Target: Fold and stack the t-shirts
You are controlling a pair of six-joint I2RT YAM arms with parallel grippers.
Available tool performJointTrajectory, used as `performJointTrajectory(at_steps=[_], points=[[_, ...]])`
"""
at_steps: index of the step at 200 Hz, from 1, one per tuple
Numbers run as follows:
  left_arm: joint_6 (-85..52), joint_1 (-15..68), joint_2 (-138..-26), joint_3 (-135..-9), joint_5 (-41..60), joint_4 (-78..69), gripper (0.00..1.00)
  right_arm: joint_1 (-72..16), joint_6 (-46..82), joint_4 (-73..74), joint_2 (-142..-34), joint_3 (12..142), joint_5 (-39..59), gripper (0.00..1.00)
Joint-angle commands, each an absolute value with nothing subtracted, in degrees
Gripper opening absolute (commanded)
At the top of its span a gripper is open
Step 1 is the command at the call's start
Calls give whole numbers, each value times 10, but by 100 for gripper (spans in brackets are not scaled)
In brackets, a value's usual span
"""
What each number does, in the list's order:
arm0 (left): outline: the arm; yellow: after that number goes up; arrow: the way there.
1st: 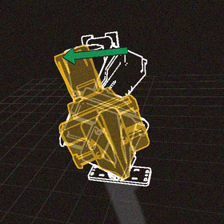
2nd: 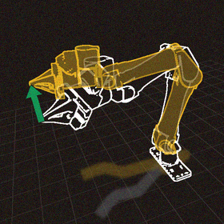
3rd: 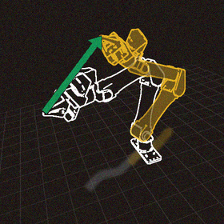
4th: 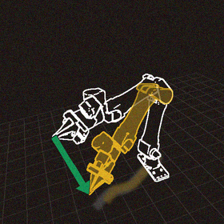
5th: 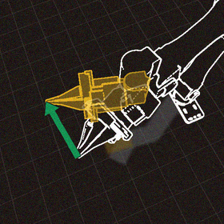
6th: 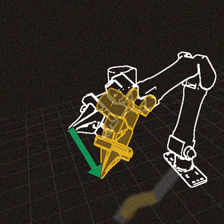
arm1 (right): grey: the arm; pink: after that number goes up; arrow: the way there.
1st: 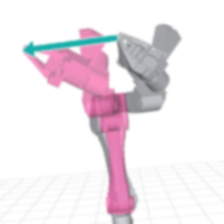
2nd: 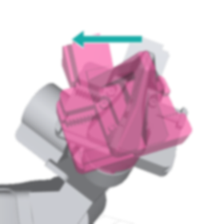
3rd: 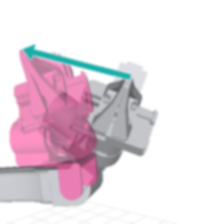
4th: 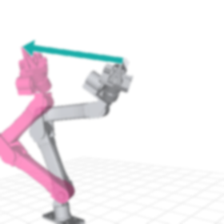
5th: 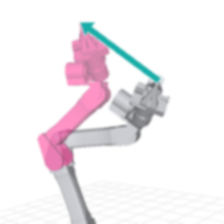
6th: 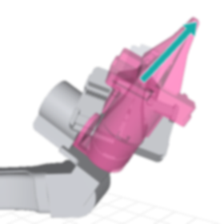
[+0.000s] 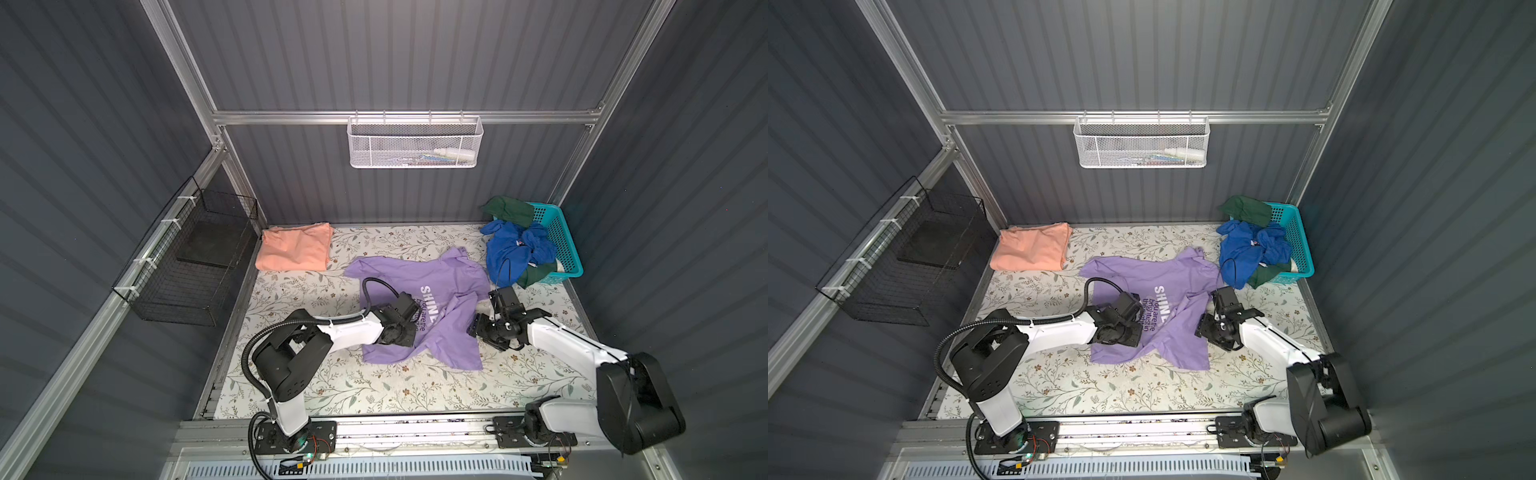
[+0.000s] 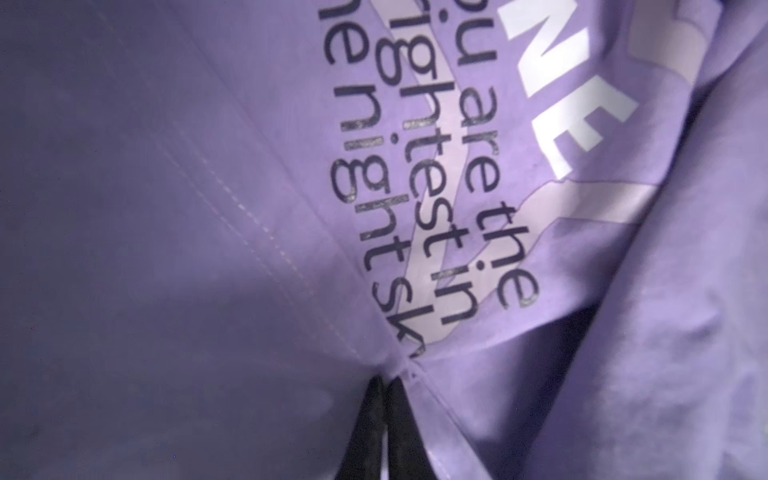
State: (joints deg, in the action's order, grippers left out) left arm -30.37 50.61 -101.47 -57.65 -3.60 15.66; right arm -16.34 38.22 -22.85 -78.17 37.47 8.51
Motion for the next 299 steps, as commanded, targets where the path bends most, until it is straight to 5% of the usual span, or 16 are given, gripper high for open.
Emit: performJointTrajectory(at_steps=[1,44,74,151,197,239,299], points=[[-341,509,-989,-565,-78,211,3,-167,377,-190,-828,405,98,58],[-349,503,-916,-549,-125,234,0,-167,382,-178,-859,417,94,16],[-347,459,-871,-527,-107,232,0,-168,383,-184,-849,414,84,0],[-367,300,-628,-454,-173,279,0,-187,376,-309,-739,441,24,0],[-284,179,-801,-650,-66,213,0,-183,297,-316,-845,698,-4,0],[-240,110,-909,-958,-6,288,0,-158,235,-515,-969,1108,-98,0],[-386,115,-604,-398,0,168,0,-191,375,-405,-651,549,-84,0]])
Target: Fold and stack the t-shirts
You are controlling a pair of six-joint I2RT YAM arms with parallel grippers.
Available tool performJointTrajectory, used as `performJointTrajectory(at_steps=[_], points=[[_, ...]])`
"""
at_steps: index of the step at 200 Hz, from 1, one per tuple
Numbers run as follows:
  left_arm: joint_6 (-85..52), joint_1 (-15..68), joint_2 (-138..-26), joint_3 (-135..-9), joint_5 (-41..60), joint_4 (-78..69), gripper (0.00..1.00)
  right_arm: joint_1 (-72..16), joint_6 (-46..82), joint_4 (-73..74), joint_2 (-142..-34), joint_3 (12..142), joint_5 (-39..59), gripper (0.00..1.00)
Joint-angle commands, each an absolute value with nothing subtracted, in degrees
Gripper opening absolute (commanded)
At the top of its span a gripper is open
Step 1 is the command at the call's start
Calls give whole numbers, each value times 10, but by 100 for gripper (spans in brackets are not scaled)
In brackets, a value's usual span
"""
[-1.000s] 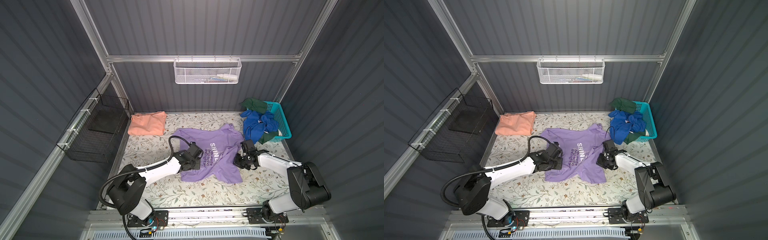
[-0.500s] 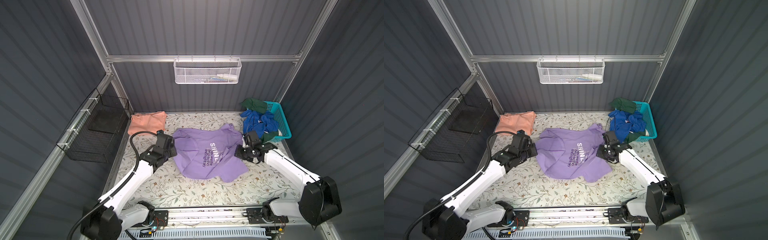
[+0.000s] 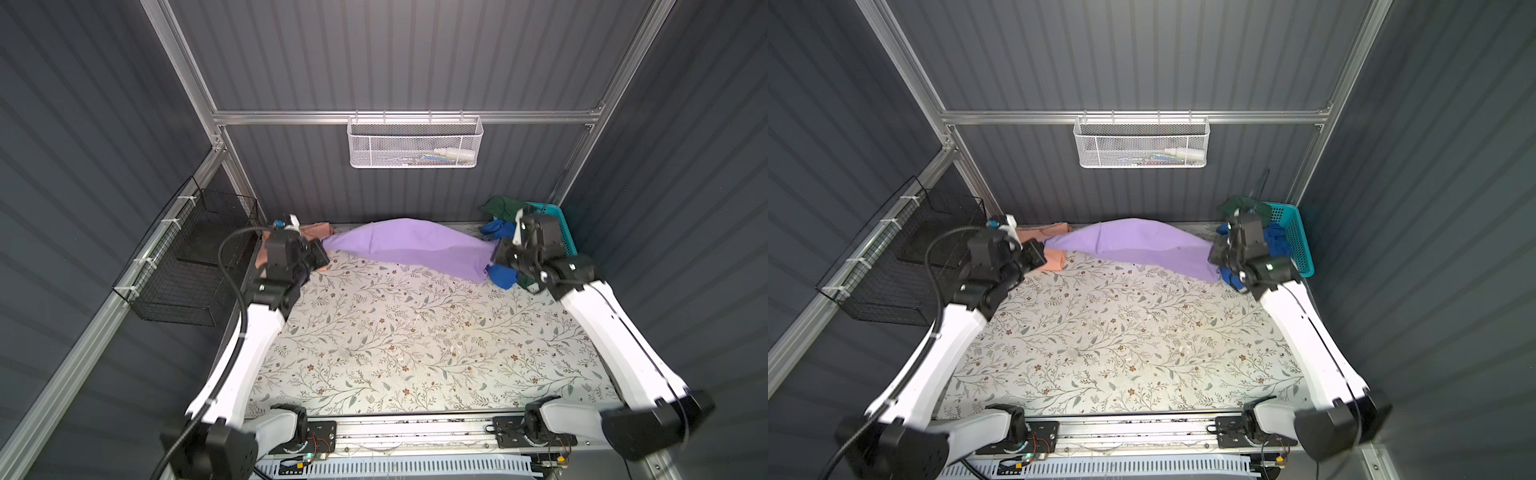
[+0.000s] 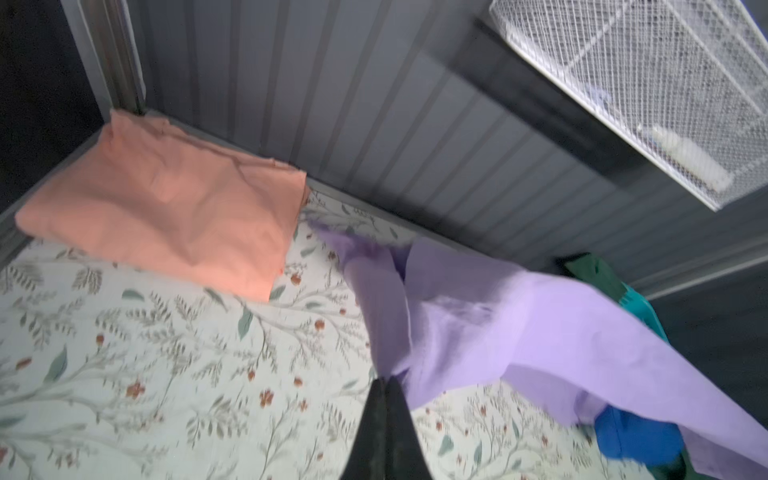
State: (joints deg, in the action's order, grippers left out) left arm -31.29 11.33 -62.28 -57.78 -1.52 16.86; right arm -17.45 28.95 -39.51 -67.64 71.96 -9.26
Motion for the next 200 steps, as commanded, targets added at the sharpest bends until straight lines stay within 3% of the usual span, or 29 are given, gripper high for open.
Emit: performJointTrajectory(at_steps=[1,43,118,144,171,187,200], points=[[-389,115,-602,-390,-1,169,0,-193,379,-404,-649,541,-82,0],[-433,115,-543,-242,-77,205,0,-244,478,-361,-659,355,-39,0],[-452,114,-523,-243,-119,216,0,-247,465,-383,-628,368,-41,0],[-419,114,-656,-349,-60,154,0,-239,404,-344,-737,492,-24,0],[-380,103,-847,-569,-15,114,0,-193,333,-363,-887,742,-24,0],[-361,83,-924,-746,3,163,0,-173,309,-417,-938,911,-67,0],[-338,81,-915,-852,-1,198,0,-183,285,-472,-931,1010,-142,0]])
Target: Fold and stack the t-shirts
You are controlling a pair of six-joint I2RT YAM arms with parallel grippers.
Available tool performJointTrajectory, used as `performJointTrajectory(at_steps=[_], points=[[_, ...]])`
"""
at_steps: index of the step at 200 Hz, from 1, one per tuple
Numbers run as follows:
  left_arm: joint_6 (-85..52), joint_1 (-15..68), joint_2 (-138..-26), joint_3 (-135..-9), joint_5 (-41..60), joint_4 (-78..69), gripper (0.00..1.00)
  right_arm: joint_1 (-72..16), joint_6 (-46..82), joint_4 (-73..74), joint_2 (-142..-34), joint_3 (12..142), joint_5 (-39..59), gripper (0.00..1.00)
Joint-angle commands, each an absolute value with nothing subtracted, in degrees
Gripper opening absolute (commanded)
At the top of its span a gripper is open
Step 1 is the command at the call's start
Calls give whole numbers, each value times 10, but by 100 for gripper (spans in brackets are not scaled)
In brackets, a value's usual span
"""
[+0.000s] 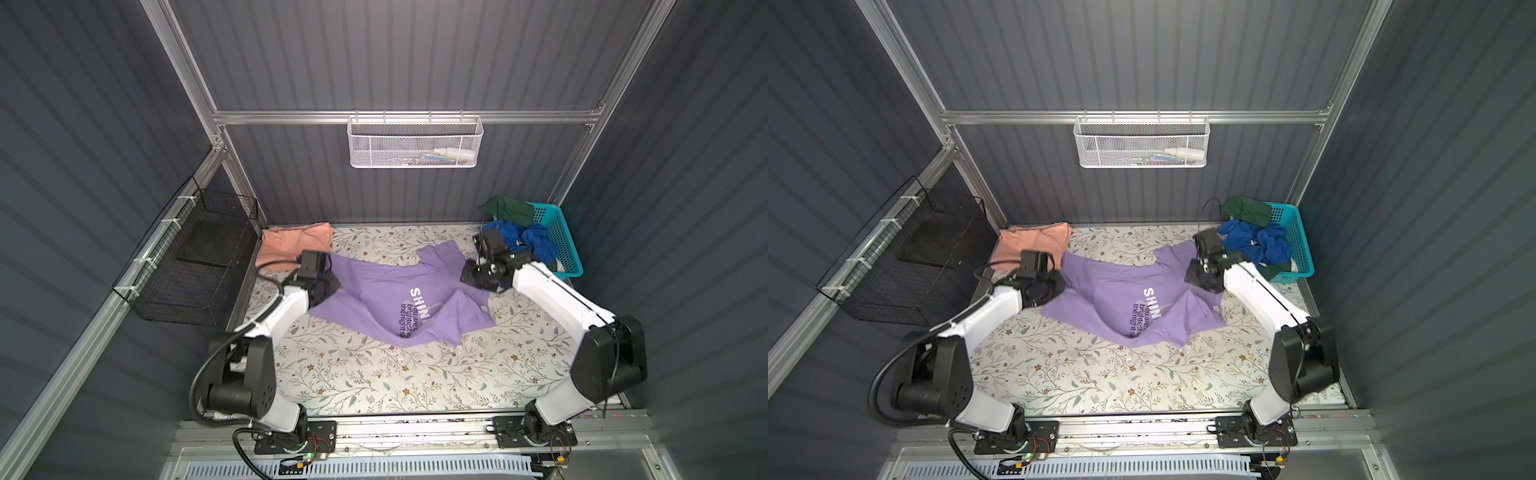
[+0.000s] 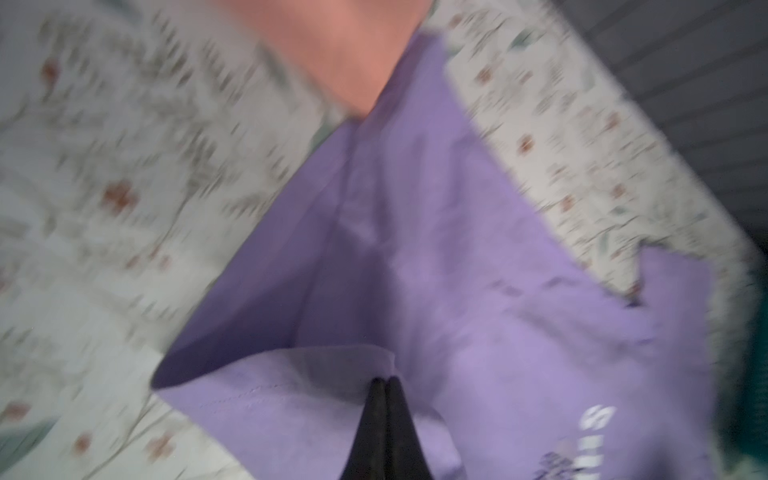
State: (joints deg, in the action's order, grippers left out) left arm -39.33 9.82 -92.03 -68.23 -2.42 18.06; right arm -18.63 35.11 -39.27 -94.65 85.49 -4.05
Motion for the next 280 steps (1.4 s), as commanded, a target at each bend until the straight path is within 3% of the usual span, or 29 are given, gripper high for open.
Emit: performJointTrajectory(at_steps=[1,19,45,87,98,104,116,120,128,144,193,223,280], points=[[-337,81,-912,-856,-3,199,0,-184,283,-475,-929,1014,-145,0],[-333,82,-822,-817,-33,182,0,-193,265,-476,-850,984,-173,0],[-347,82,-698,-613,-56,164,0,-196,307,-457,-722,804,-158,0],[-391,82,-642,-373,-70,181,0,-202,412,-411,-615,522,-59,0],[-397,81,-641,-350,-76,180,0,-206,430,-386,-615,475,-34,25],[-399,81,-642,-342,-77,175,8,-210,435,-371,-621,457,-22,27],[-396,82,-649,-347,-79,173,39,-223,438,-342,-637,439,1,32],[-393,81,-653,-353,-79,176,47,-228,437,-334,-660,438,7,35],[-386,81,-661,-368,-78,182,52,-242,434,-323,-684,444,16,41],[-368,82,-673,-396,-66,186,62,-271,428,-305,-734,471,27,43],[-365,91,-659,-404,40,137,65,-328,415,-226,-889,572,98,56],[-356,150,-695,-412,48,118,70,-346,391,-229,-1000,674,107,63],[-350,203,-831,-459,62,95,75,-347,379,-305,-1124,806,37,61]])
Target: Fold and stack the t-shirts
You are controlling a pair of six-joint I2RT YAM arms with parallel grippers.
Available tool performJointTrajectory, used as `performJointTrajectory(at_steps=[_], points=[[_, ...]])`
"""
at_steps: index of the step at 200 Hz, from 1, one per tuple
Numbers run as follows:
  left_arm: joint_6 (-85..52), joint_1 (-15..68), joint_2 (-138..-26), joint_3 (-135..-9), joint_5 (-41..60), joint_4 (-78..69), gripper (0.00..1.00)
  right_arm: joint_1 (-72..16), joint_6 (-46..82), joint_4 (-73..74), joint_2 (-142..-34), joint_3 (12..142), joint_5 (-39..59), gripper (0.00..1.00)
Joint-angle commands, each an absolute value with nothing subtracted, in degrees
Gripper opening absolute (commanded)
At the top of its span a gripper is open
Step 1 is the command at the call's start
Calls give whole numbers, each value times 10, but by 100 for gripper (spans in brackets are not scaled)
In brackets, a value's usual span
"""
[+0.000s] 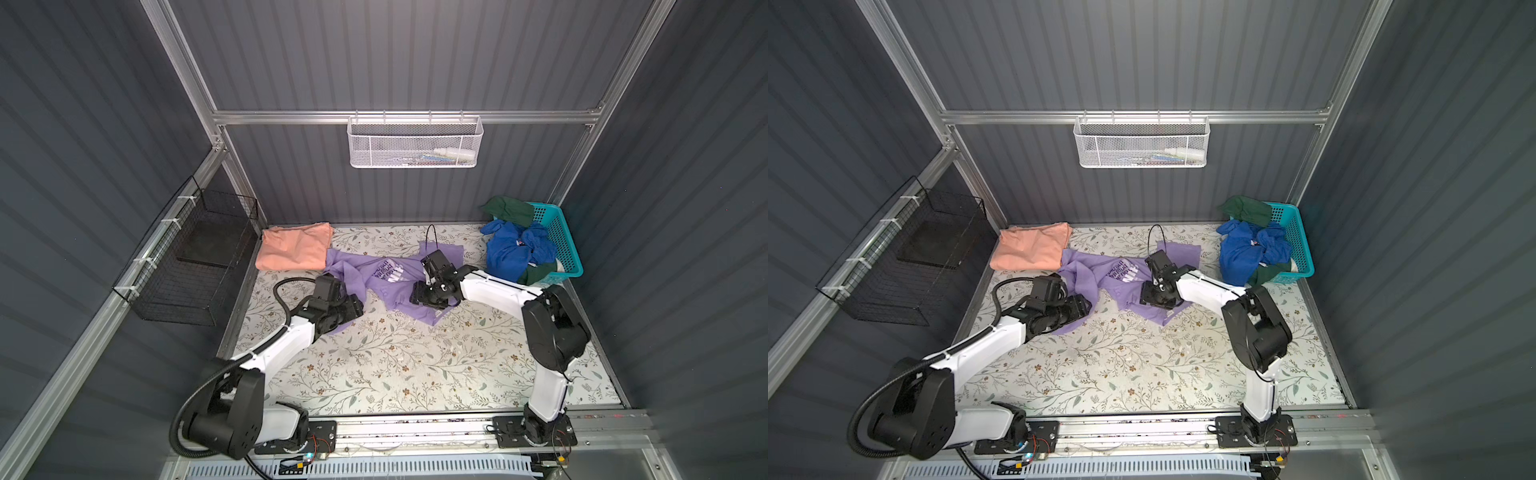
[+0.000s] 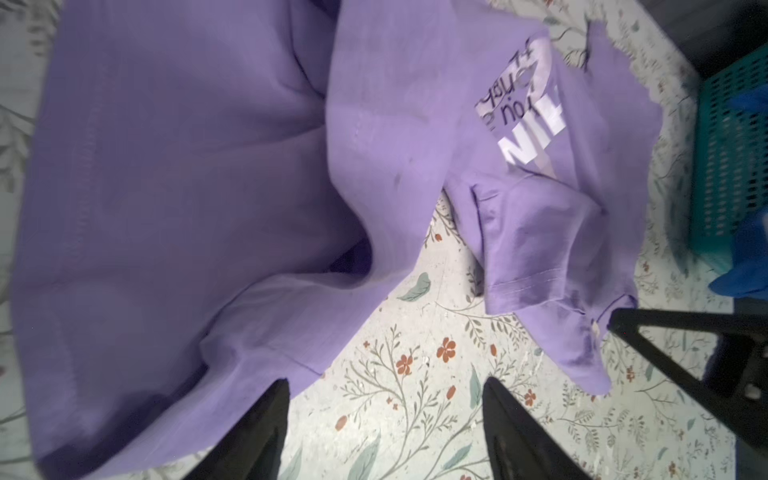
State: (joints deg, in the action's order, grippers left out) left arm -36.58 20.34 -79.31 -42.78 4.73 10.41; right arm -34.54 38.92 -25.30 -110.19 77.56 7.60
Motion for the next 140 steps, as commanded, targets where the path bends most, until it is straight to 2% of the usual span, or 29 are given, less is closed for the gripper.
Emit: performJointTrajectory(at_steps=[1,43,68,140], points=[[-351,203,-832,-460,62,95,75,-346,379,-306,-1124,807,35,61],[-331,203,-888,-497,48,99,76,-347,383,-306,-1129,797,26,55],[-332,203,-912,-510,46,98,76,-347,386,-297,-1140,806,66,43],[-328,203,-912,-512,49,97,75,-351,397,-310,-1149,805,54,43]])
